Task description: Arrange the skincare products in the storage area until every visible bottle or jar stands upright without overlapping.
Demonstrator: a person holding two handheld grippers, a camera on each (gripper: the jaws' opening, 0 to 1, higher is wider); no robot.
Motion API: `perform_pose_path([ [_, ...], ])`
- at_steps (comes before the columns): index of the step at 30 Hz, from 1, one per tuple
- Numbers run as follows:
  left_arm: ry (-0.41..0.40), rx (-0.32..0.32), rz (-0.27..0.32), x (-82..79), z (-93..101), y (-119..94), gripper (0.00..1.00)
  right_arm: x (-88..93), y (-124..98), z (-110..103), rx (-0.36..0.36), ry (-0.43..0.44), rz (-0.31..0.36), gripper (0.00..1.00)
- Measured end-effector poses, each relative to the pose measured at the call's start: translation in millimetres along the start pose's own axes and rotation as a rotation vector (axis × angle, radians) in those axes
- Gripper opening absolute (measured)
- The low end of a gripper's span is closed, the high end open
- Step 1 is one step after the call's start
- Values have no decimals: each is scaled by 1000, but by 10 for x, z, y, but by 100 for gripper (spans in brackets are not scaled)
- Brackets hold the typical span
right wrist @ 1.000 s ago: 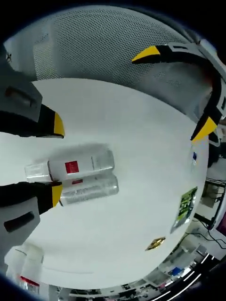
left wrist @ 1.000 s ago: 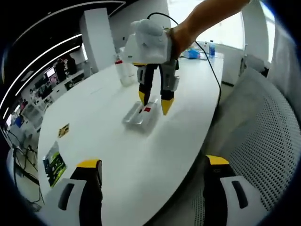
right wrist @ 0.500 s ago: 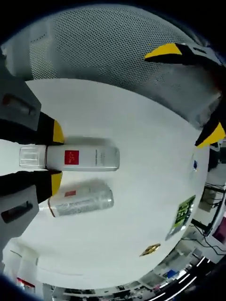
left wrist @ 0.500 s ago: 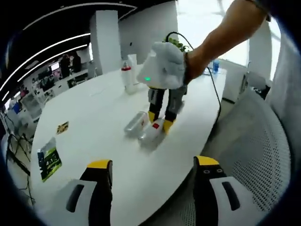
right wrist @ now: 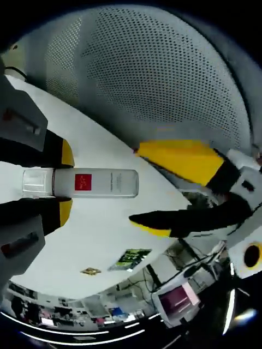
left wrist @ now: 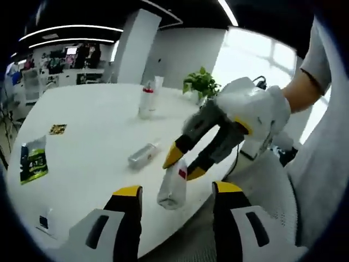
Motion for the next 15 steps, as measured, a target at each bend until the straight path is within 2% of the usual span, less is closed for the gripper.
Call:
perform_pose_path([
  [5,-69,18,-5,12,-8,-1,36,-194,-104,122,44,-152,39,13],
  [9,-51,36,-17,27,50,-5,22,-260,-127,218,72,-292,32,13],
  [11,-51,44,-21,34,63,-3,21,-316,-133,248,84,-352,44,13],
  [13,-94,82,-31,55,119,8,21,-369,-140,256,86,-371,59,13],
  [15,-89,80,-30,56,104,4,22,-407,-140,269,89,-408,59,13],
])
Point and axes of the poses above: the point that each gripper's makers call its tool centre point, and the gripper's own axes: y roughly forward along the fingers, z roughly to its right, x roughly out of its underside, the point moved 1 cm from there along -y, roughly backward along the fingers, and after that the axes turned 10 degrees about x, right-handed, at the moved point
